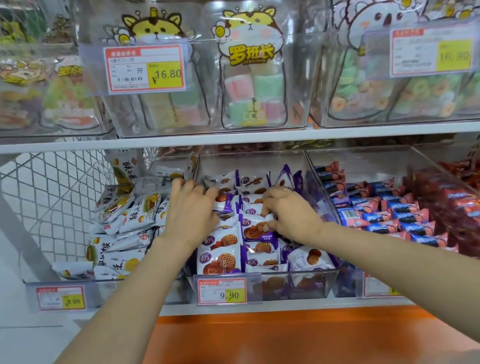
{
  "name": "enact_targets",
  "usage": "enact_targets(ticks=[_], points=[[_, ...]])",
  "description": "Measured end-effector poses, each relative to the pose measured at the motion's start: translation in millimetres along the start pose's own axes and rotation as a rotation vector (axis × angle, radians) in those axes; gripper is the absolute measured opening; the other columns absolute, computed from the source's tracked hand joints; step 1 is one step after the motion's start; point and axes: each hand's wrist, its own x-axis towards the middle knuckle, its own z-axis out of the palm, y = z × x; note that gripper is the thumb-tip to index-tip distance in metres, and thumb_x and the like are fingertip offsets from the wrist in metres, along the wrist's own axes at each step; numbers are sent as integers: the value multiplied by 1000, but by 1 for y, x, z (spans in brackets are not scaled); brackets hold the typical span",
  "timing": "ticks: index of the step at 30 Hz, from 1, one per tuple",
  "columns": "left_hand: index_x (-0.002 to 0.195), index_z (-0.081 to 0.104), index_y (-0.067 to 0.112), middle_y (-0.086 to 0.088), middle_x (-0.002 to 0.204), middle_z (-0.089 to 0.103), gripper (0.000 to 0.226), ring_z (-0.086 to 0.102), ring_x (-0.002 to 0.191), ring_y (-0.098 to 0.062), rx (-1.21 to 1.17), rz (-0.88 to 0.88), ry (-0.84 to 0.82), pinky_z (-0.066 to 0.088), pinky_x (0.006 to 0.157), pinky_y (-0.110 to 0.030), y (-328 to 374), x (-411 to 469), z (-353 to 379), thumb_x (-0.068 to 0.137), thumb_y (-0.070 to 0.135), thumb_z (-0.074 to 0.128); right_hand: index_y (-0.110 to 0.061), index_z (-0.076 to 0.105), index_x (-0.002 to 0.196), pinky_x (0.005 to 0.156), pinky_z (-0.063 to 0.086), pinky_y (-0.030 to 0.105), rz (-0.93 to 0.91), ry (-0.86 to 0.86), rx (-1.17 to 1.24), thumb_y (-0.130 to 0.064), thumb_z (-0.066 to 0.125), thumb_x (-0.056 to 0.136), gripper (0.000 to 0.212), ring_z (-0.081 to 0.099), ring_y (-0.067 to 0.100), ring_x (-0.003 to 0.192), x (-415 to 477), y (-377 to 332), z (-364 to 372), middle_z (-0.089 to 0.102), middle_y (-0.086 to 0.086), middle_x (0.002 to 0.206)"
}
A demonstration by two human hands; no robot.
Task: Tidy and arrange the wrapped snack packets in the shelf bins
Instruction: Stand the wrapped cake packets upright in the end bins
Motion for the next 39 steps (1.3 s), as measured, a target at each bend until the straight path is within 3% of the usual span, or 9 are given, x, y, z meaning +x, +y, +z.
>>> enact_targets(ticks=[8, 11, 14, 16, 19, 27, 31, 34, 39], points=[[79, 65, 9, -9, 59, 66, 20, 61, 65, -31, -157, -147, 234, 21, 66, -35, -2, 0, -3, 67, 17, 80, -13, 57, 124, 99, 38, 29, -19, 38, 139, -14, 70, 81, 45, 53, 20, 115, 1, -1, -9, 60, 5, 125], [89, 65, 8, -12, 70, 68, 14, 62, 69, -31, -441, -279, 286, 38, 70, -37, 1, 2, -10, 85, 21, 67, -7, 62, 115, 85, 46, 20, 143, 224, 555, -7, 61, 88, 27, 59, 14, 91, -4, -8, -28, 65, 7, 103], [96, 63, 11, -3, 86, 68, 12, 62, 76, -21, -816, -274, 178, 48, 67, -32, 15, 2, -17, 89, 21, 60, -2, 59, 117, 70, 56, 25, 380, -26, 1257, -27, 54, 95, 34, 65, 18, 71, -9, -16, -46, 69, 14, 90], [94, 63, 15, 2, 102, 65, 9, 59, 86, -8, -968, -130, 90, 45, 71, -23, 27, 0, -18, 86, 12, 64, -4, 59, 117, 72, 59, 31, 454, -181, 1459, -39, 51, 94, 43, 69, 26, 79, -11, -14, -50, 70, 18, 96], [93, 64, 17, 7, 114, 56, 20, 53, 96, 3, -1076, 36, -10, 42, 76, -9, 37, -1, -18, 83, 0, 64, -2, 54, 119, 71, 59, 34, 567, -125, 1579, -31, 61, 89, 43, 70, 24, 80, -14, -9, -49, 71, 15, 94], [114, 53, 17, 1, 107, 61, 27, 64, 85, -8, -1477, -393, -271, 55, 75, -22, 38, 6, -24, 89, 22, 60, -5, 52, 112, 72, 59, 32, 531, -42, 1645, 2, 66, 81, 35, 69, 23, 88, -24, 2, -46, 68, 16, 105], [109, 59, 11, 0, 87, 65, 27, 63, 78, -6, -1425, -302, -348, 50, 69, -11, 37, 5, -22, 83, 12, 68, -10, 55, 93, 77, 58, 29, 451, -75, 1391, 3, 71, 77, 26, 66, 23, 85, -24, 2, -44, 67, 8, 90], [100, 63, 13, 3, 86, 63, 24, 58, 77, -4, -1262, -188, -332, 46, 69, -9, 33, 6, -19, 79, 6, 72, -15, 55, 101, 80, 51, 33, 310, -82, 1125, 3, 72, 77, 35, 60, 20, 77, -24, 4, -50, 62, -1, 70], [94, 65, 20, 16, 83, 60, 21, 56, 77, 4, -1122, -94, -327, 43, 68, -6, 39, 3, -15, 77, 10, 74, -21, 70, 82, 65, 51, 25, 202, -153, 753, -13, 77, 75, 13, 55, 13, 60, -23, -1, -59, 59, -1, 62]])
